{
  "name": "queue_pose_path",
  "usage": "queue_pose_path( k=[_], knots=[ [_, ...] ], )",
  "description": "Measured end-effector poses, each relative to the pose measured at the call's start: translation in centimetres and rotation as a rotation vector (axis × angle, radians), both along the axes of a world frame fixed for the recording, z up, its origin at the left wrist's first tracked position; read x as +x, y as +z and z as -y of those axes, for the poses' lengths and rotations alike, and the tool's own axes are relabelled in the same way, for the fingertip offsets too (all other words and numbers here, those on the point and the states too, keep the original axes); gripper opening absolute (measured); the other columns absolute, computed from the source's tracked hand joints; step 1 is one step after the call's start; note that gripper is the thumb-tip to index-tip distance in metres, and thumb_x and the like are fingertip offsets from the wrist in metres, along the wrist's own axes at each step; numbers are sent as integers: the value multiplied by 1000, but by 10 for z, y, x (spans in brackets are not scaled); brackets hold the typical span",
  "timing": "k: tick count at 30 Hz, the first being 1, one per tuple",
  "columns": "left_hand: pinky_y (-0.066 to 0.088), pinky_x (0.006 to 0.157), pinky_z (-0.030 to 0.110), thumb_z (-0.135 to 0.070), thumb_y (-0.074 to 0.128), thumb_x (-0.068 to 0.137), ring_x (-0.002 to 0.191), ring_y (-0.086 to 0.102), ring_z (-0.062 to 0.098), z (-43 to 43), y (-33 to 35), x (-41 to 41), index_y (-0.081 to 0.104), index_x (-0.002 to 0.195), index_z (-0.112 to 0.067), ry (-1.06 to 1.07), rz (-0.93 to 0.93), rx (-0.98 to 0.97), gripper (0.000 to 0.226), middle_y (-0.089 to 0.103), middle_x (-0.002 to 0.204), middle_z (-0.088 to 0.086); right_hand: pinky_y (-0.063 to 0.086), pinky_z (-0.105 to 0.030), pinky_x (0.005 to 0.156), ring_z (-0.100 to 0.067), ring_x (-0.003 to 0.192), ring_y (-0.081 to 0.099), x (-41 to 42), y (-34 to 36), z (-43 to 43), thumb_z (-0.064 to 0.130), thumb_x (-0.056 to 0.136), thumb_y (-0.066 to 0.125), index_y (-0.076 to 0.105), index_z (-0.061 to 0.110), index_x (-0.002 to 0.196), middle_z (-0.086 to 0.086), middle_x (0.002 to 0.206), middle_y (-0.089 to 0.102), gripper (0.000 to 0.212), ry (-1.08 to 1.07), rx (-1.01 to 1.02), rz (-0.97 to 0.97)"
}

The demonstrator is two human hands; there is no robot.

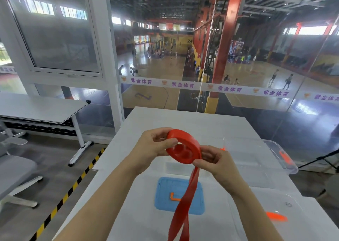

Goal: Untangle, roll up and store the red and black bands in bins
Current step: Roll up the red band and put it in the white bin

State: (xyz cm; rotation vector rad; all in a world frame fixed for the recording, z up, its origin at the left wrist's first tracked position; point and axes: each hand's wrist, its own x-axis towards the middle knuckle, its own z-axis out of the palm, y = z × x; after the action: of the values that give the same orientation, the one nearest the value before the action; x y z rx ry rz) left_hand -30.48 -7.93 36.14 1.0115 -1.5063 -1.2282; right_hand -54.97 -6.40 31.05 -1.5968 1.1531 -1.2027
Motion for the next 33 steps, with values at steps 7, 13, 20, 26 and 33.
queue_pose_path(
  k=[7, 13, 20, 26, 33],
  knots=[
    [56, 106, 41, -22, 85, 86, 112, 72, 15, 11, 2, 19, 70, 119, -23, -151, 392, 32, 36, 78, 115, -4, 65, -38, 94, -16, 94, 81, -2, 9, 2, 13, 83, 90, 81, 22, 110, 4, 97, 84, 30, 3, -33, -189],
    [49, 101, 27, -41, 81, 86, 123, 55, 9, 6, 16, -3, 55, 144, -35, -133, 711, -154, 64, 62, 139, -11, 66, -40, 87, -14, 89, 80, 0, 28, 12, 30, 80, 90, 82, 26, 110, 9, 93, 83, 31, 49, -75, -440],
    [59, 79, 19, -35, 82, 87, 100, 69, 14, 5, 14, -5, 72, 119, -29, -127, 596, -191, 34, 72, 107, -12, 64, -41, 98, -15, 103, 79, 0, 20, 5, 24, 83, 90, 78, 23, 123, 8, 107, 83, 42, 76, -42, -293],
    [64, 79, 27, -24, 76, 93, 96, 76, 17, 1, 5, -7, 73, 119, -27, -68, 174, -61, 26, 79, 101, -1, 62, -50, 99, -21, 101, 80, 5, -4, -4, 6, 81, 90, 80, 21, 112, -1, 104, 84, 36, -58, -27, 25],
    [61, 95, 34, -24, 80, 90, 107, 74, 14, 6, 4, -4, 68, 118, -26, -135, 285, 30, 31, 76, 114, -9, 65, -45, 92, -21, 95, 81, -2, 14, 1, 16, 83, 90, 82, 20, 110, 0, 98, 84, 29, -53, -69, -35]
  ],
)
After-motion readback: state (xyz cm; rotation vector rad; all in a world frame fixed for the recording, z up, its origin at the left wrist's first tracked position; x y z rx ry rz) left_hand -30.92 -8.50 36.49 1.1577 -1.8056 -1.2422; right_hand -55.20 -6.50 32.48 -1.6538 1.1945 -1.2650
